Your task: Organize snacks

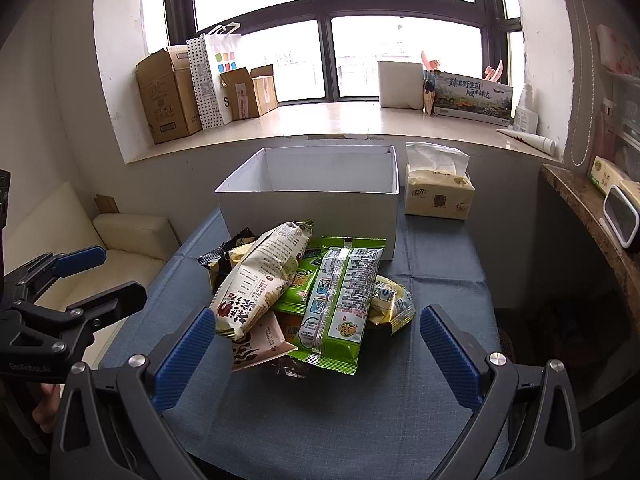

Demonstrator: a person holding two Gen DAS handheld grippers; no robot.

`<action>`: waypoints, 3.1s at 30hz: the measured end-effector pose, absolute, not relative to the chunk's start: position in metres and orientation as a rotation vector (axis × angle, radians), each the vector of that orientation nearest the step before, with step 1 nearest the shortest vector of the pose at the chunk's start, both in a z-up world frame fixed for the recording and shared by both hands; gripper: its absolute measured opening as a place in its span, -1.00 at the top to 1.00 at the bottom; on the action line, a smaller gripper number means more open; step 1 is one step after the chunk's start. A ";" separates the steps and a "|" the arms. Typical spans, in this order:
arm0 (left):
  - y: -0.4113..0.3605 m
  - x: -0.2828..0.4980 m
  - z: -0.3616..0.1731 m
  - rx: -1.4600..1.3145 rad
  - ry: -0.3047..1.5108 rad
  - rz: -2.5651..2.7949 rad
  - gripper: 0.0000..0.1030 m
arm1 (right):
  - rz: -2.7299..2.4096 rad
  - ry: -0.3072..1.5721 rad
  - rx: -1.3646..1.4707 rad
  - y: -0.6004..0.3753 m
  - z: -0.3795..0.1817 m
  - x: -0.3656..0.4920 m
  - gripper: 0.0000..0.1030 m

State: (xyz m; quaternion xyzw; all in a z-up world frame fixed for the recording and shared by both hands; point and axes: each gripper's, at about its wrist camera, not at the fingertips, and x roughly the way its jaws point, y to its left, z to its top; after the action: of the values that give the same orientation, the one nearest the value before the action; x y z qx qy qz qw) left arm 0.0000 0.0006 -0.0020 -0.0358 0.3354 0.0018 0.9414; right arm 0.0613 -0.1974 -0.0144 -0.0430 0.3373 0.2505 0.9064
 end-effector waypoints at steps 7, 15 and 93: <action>0.001 0.000 -0.002 -0.073 0.684 0.005 -1.00 | 0.518 0.699 -0.087 -0.197 -0.014 0.061 -1.00; 0.001 -0.002 -0.002 -0.073 0.683 0.003 -1.00 | 0.517 0.700 -0.089 -0.196 -0.015 0.061 -1.00; -0.005 0.149 -0.099 -0.252 0.973 -0.053 -0.87 | 0.487 0.729 -0.047 -0.219 -0.027 0.066 -1.00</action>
State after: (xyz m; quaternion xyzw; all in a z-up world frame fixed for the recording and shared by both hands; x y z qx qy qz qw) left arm 0.1488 -0.0053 -0.0995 -0.1209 0.4661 -0.0254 0.8761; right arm 0.0661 -0.2195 -0.0272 -0.0226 0.3530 0.2355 0.9052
